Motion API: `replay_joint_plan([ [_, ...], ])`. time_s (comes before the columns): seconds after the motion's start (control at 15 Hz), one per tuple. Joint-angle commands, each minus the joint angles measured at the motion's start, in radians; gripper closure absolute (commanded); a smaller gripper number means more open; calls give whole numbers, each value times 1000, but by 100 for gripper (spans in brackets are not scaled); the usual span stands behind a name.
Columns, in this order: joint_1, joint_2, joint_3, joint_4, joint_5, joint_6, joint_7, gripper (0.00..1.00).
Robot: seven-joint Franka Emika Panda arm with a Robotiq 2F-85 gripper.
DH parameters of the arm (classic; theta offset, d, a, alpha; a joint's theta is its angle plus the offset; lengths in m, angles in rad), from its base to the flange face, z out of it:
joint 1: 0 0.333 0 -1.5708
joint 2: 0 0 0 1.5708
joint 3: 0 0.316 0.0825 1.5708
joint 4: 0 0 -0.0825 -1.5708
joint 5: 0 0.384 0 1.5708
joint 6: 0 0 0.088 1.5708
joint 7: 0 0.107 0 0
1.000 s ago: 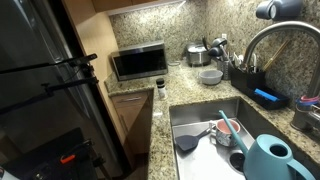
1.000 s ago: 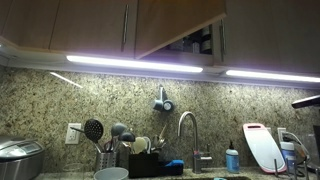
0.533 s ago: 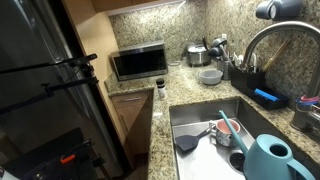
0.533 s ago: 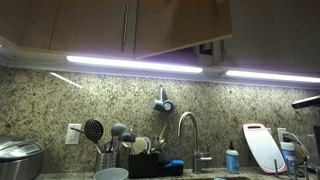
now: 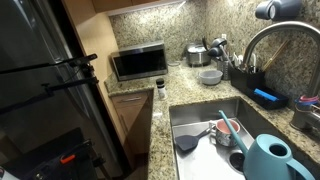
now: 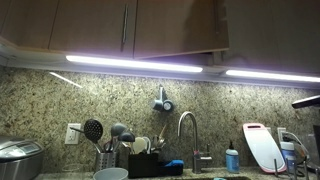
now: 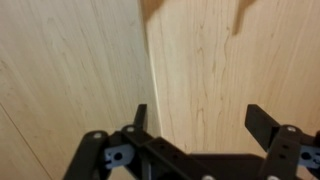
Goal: Close the second cupboard door from the right
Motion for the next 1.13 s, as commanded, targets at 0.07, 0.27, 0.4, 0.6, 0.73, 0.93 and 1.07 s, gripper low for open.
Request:
replay_joint_plan([
  [0.07, 125, -35, -14, -83, 8, 83, -20, 0],
  [0.27, 301, -74, 1, -165, 2, 146, -95, 0],
  [0.4, 402, -80, 34, -199, 3, 175, -138, 0],
  [0.6, 402, -83, 40, -169, 8, 128, -117, 0],
  [0.73, 411, -94, 40, -182, 8, 128, -118, 0],
  [0.93, 400, -89, 40, -192, 9, 138, -119, 0],
  [1.07, 399, -89, 40, -192, 9, 139, -119, 0],
])
